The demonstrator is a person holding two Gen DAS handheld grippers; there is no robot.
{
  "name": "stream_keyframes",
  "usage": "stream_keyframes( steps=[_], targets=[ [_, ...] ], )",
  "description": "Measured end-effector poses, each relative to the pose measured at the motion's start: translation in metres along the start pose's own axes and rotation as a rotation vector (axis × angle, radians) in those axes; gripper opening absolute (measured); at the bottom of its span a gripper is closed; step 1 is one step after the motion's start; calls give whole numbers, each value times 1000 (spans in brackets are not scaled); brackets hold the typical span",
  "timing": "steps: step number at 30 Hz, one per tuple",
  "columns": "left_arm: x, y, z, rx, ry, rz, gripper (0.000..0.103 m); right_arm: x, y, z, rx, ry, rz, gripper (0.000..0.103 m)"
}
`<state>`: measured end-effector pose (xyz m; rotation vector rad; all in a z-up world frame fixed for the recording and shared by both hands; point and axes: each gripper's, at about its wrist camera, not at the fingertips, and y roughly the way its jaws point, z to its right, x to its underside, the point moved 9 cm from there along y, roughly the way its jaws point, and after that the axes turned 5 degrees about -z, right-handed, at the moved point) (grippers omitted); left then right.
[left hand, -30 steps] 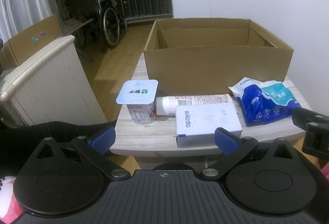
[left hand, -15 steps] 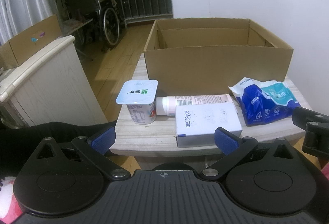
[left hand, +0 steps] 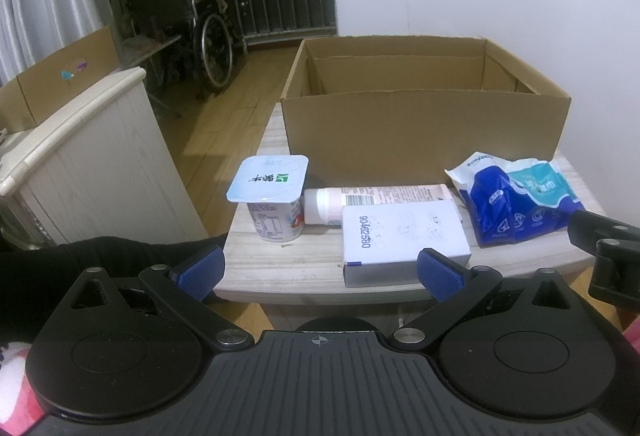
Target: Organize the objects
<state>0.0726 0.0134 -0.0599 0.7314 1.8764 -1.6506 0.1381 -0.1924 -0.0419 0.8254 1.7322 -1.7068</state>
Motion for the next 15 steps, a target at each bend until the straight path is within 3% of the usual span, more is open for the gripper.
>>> stream_keyframes(
  steps=[15],
  targets=[
    [-1, -1, -1, 2, -3, -1, 103, 0, 0, 0, -1, 4, -2, 103]
  ],
)
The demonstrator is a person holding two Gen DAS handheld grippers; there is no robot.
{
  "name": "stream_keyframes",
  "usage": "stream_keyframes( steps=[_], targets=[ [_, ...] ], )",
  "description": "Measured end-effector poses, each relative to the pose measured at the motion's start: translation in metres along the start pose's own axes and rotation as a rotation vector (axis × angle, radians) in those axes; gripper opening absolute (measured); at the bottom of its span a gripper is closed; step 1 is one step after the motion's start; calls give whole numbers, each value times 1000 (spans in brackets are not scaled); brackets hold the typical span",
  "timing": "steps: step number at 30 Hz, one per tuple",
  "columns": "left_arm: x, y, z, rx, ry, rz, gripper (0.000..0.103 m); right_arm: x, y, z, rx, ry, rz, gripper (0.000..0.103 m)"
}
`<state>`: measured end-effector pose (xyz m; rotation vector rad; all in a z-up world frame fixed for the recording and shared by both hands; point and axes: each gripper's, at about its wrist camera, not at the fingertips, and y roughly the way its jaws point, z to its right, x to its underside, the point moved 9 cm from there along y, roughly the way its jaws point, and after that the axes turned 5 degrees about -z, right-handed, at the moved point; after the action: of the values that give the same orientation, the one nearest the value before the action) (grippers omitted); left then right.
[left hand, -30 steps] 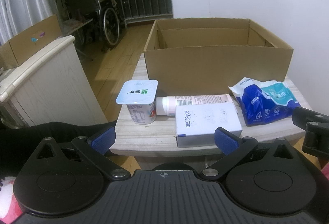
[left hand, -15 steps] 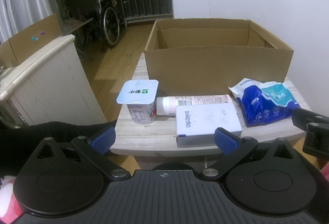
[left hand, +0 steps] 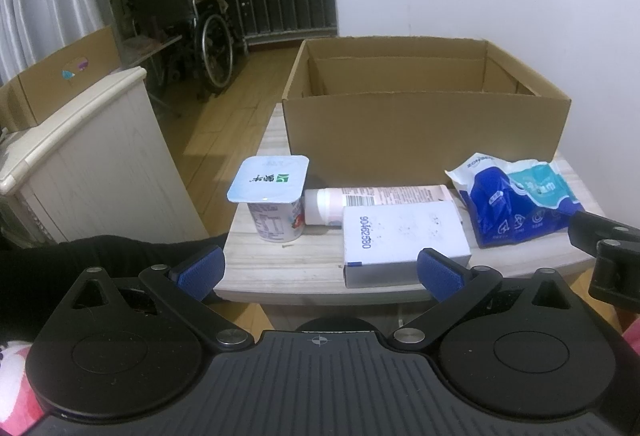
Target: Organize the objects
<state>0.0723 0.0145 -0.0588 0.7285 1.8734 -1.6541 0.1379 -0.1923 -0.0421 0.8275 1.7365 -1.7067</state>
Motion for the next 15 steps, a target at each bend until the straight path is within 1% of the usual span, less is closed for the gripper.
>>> stream_keyframes(
  steps=[15],
  targets=[
    [0, -1, -1, 2, -4, 0, 103, 0, -1, 0, -1, 1, 0, 103]
  ],
)
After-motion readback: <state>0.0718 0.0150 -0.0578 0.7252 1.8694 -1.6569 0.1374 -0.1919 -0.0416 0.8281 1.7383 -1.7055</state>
